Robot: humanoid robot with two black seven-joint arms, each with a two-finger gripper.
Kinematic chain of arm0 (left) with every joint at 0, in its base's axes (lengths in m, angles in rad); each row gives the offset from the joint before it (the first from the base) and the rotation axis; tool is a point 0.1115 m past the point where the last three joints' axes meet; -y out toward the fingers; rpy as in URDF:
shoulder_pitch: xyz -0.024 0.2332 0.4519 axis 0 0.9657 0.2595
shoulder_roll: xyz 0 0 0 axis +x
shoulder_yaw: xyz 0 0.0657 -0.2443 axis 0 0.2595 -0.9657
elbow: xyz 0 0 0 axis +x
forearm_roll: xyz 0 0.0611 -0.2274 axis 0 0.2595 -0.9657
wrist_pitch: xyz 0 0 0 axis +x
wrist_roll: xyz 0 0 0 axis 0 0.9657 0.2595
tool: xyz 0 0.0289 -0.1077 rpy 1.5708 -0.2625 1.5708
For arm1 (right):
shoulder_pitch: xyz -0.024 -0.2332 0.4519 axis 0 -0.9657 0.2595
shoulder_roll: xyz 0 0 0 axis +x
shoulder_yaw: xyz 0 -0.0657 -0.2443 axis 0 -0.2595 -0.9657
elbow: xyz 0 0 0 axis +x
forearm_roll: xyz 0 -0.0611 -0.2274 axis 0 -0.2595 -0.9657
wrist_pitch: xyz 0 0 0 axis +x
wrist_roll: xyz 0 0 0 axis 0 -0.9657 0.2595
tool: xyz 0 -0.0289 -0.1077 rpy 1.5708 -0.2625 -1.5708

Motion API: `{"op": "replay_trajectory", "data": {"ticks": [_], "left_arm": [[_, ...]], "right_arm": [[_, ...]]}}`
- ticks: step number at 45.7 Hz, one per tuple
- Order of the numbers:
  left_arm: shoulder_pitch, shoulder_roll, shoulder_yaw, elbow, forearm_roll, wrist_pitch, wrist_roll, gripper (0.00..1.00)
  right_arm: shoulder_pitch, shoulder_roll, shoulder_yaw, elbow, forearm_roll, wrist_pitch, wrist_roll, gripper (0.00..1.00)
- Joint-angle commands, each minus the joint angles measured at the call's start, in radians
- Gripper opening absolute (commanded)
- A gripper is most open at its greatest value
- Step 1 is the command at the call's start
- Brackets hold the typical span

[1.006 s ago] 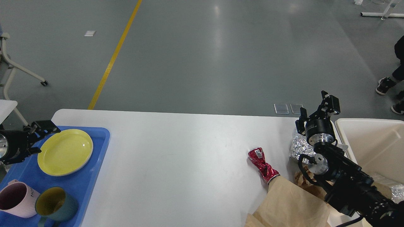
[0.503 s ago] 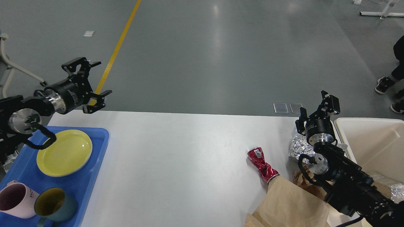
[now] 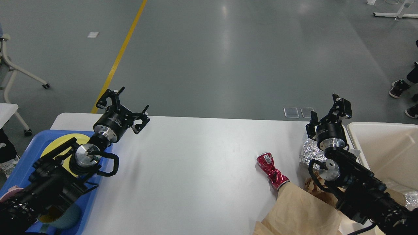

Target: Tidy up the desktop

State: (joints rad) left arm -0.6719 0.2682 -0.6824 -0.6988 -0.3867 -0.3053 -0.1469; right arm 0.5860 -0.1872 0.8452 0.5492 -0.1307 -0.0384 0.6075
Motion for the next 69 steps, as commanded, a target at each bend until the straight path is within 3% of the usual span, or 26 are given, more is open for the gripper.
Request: {"op": "replay_trajectory", "data": {"ticks": [1, 20, 23, 29, 37, 69], "left_arm": [[0.005, -0.069, -0.077, 0.073, 0.049, 0.002, -0.020, 0.96], [-0.008, -0.095, -0.120, 0.123, 0.325, 0.011, -0.048, 0.96], [-0.006, -0.098, -0.127, 0.122, 0.319, 0.008, -0.083, 0.96], [0.006, -0.130, -0.140, 0.122, 0.296, -0.011, -0.198, 0.96], [0.020, -0.155, -0.161, 0.124, 0.299, -0.015, -0.241, 0.96], [0.020, -0.150, -0.160, 0.124, 0.295, -0.032, -0.243, 0.96]], "right_arm": [[0.000, 0.000, 0.000, 0.000, 0.000, 0.000, 0.000, 1.00], [0.000, 0.000, 0.000, 0.000, -0.001, 0.000, 0.000, 1.00], [0.000, 0.000, 0.000, 0.000, 0.000, 0.000, 0.000, 1.00], [0.000, 0.000, 0.000, 0.000, -0.001, 0.000, 0.000, 1.00], [0.000, 0.000, 0.000, 0.000, 0.000, 0.000, 0.000, 1.00], [0.000, 0.000, 0.000, 0.000, 0.000, 0.000, 0.000, 1.00]]}}
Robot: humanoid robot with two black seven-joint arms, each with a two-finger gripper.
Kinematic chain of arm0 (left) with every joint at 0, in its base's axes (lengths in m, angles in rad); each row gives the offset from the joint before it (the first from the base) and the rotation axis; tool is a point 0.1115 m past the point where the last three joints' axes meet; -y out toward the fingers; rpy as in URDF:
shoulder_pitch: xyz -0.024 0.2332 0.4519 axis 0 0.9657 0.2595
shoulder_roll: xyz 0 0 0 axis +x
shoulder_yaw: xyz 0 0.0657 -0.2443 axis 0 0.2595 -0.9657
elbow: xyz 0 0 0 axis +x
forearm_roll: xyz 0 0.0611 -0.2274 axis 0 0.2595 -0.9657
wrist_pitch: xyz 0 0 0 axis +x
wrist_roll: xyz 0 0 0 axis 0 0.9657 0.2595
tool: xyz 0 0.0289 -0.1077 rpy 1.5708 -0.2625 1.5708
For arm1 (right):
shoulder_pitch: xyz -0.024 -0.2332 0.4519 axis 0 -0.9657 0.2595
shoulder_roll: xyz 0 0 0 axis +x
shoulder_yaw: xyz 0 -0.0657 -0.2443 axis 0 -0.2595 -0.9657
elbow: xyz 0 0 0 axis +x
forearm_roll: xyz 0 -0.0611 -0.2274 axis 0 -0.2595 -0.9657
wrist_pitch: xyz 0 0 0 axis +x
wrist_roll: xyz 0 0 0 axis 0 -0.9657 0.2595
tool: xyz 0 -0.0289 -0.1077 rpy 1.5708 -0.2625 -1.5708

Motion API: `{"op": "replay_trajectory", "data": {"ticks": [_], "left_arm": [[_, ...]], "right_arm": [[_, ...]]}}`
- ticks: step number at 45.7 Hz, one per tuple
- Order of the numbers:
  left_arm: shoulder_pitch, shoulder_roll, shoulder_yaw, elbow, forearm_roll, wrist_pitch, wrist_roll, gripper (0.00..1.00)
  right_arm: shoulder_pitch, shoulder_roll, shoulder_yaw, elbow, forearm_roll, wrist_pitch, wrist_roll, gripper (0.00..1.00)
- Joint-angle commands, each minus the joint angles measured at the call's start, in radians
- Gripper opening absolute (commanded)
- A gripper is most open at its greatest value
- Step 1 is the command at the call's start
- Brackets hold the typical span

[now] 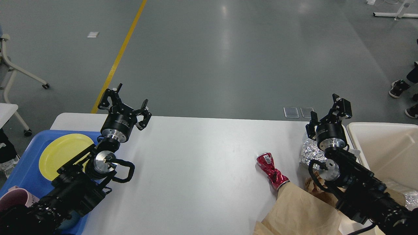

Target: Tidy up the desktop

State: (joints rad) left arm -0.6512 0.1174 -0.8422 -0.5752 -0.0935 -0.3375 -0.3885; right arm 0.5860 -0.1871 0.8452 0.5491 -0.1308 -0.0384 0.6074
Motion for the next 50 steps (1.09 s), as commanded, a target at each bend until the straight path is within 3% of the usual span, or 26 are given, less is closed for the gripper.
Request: {"op": "replay_trajectory", "data": {"ticks": [1, 50], "left_arm": [[-0.001, -0.001, 0.000, 0.000, 0.001, 0.000, -0.001, 0.96], [0.001, -0.001, 0.000, 0.000, 0.000, 0.000, 0.000, 0.96]], "right_arm": [[0.000, 0.000, 0.000, 0.000, -0.001, 0.000, 0.000, 1.00], [-0.002, 0.000, 0.000, -0.002, 0.000, 0.000, 0.000, 1.00]]}}
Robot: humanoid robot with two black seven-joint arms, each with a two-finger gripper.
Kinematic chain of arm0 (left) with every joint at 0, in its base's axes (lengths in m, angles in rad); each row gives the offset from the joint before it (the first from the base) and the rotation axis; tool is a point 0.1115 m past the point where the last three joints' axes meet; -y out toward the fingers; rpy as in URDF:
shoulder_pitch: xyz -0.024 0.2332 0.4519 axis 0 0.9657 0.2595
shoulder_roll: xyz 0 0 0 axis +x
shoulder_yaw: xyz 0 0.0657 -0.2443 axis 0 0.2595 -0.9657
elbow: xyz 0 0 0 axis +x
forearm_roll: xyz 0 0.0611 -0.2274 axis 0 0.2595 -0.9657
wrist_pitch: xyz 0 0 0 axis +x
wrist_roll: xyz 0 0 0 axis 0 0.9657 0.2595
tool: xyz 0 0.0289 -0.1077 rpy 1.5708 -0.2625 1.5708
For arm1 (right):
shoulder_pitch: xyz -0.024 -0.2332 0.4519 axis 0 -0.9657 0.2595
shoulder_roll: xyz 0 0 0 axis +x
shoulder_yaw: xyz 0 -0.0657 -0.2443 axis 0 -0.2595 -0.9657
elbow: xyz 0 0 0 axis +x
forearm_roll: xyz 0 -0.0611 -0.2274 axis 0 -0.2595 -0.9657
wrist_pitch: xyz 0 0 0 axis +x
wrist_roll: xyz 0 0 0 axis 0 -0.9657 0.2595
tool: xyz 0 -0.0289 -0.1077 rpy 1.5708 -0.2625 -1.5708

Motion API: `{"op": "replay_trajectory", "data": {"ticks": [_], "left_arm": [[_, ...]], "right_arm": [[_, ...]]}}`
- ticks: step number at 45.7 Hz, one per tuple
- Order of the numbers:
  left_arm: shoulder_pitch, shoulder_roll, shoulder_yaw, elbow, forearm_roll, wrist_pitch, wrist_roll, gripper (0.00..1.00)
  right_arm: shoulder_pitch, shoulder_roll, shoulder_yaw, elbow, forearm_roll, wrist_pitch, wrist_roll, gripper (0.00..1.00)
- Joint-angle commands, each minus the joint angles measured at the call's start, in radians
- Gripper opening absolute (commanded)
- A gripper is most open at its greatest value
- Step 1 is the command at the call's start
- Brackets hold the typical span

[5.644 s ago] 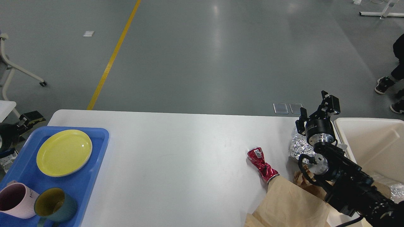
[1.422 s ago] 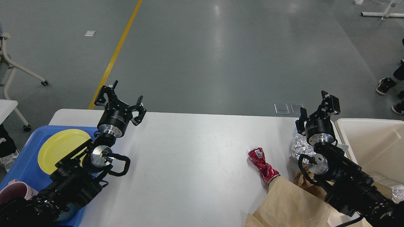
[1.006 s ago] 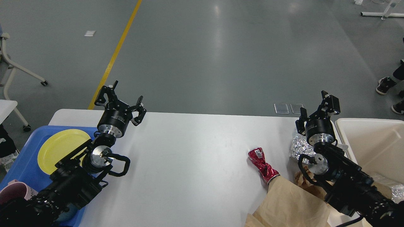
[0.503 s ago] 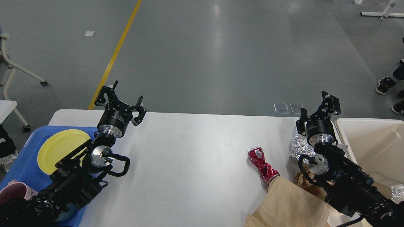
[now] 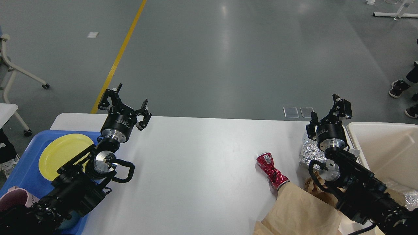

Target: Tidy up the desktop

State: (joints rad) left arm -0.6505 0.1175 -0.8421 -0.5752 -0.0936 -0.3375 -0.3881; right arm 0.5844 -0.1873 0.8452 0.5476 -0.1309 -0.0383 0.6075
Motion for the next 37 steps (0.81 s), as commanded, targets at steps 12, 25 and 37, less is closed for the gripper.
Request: {"op": "replay_trajectory", "data": {"ticks": [12, 25, 37], "left_arm": [[0.000, -0.001, 0.000, 0.000, 0.000, -0.001, 0.000, 0.96], [0.000, 0.001, 0.000, 0.000, 0.000, -0.001, 0.000, 0.96], [0.000, 0.001, 0.000, 0.000, 0.000, -0.001, 0.000, 0.96]], "right_arm": [[0.005, 0.002, 0.002, -0.011, 0.000, -0.008, -0.002, 1.00], [0.015, 0.014, -0.002, 0.002, 0.169, -0.006, -0.005, 1.00], [0.225, -0.087, -0.122, -0.018, 0.175, -0.014, -0.005, 1.00]]}}
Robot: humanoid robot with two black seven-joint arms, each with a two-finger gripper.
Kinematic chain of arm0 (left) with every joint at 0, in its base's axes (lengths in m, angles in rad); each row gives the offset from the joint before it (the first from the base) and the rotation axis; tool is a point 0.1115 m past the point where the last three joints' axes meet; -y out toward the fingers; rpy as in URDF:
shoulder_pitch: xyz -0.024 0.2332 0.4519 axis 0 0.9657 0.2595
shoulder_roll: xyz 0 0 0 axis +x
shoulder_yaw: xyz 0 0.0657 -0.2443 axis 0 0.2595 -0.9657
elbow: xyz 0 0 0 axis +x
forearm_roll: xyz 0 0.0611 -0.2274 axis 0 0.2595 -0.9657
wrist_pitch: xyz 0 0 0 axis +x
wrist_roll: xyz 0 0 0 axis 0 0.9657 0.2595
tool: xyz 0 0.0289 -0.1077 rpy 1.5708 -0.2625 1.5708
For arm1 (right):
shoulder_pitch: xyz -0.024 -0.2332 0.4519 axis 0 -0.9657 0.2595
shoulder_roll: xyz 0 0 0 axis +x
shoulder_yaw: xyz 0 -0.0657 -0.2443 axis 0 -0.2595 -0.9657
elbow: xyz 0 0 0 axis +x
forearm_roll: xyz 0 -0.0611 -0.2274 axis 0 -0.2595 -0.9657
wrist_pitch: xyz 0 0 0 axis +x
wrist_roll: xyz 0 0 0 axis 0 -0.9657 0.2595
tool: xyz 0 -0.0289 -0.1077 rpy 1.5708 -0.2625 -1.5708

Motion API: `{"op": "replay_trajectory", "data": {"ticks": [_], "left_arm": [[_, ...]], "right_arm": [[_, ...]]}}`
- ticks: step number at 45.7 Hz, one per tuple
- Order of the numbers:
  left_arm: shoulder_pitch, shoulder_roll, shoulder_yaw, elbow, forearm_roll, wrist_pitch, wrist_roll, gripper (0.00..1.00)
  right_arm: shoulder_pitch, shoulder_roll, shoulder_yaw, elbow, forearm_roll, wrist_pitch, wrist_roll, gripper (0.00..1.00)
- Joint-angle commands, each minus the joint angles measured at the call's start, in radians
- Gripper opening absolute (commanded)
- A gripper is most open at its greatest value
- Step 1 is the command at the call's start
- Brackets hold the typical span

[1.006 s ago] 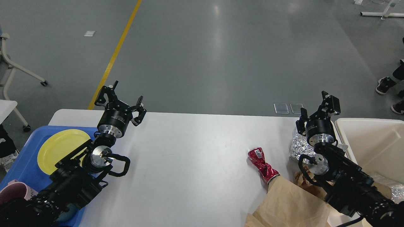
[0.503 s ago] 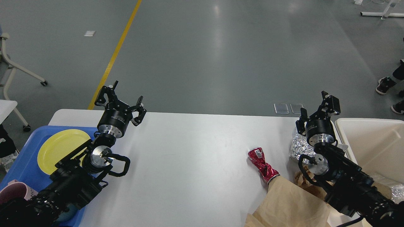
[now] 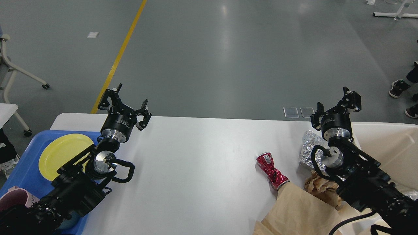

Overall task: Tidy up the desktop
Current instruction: 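Raise the right gripper up and away from the bin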

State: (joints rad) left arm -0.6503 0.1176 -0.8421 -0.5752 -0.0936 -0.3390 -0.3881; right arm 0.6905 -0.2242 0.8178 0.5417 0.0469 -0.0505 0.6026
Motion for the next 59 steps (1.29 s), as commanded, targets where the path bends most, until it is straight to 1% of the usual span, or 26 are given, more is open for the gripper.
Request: {"op": "replay_trajectory", "data": {"ticks": [1, 6, 12, 18, 22, 33, 39, 59], "left_arm": [[0.000, 0.001, 0.000, 0.000, 0.000, 0.000, 0.000, 0.96], [0.000, 0.001, 0.000, 0.000, 0.000, 0.000, 0.000, 0.96], [0.000, -0.001, 0.000, 0.000, 0.000, 0.000, 0.000, 0.96], [0.000, 0.001, 0.000, 0.000, 0.000, 0.000, 0.000, 0.96], [0.000, 0.001, 0.000, 0.000, 0.000, 0.000, 0.000, 0.96], [0.006, 0.001, -0.003, 0.000, 0.000, 0.000, 0.000, 0.96], [0.006, 0.001, -0.003, 0.000, 0.000, 0.000, 0.000, 0.96], [0.006, 0.001, -0.003, 0.000, 0.000, -0.008, 0.000, 0.96]], "right_arm": [[0.145, -0.058, -0.123, -0.014, -0.002, -0.002, 0.000, 1.00], [0.274, -0.066, -0.244, -0.066, -0.001, -0.002, 0.000, 1.00], [0.394, -0.066, -0.328, -0.114, 0.005, 0.000, 0.000, 1.00], [0.464, -0.072, -0.391, -0.117, 0.007, 0.001, 0.000, 1.00], [0.497, -0.102, -0.437, -0.117, 0.007, 0.000, 0.000, 1.00], [0.515, -0.119, -0.465, -0.117, 0.007, 0.001, 0.000, 1.00], [0.515, -0.158, -0.468, -0.117, 0.007, 0.001, 0.000, 1.00], [0.497, -0.210, -0.470, -0.117, 0.007, 0.001, 0.000, 1.00]]}}
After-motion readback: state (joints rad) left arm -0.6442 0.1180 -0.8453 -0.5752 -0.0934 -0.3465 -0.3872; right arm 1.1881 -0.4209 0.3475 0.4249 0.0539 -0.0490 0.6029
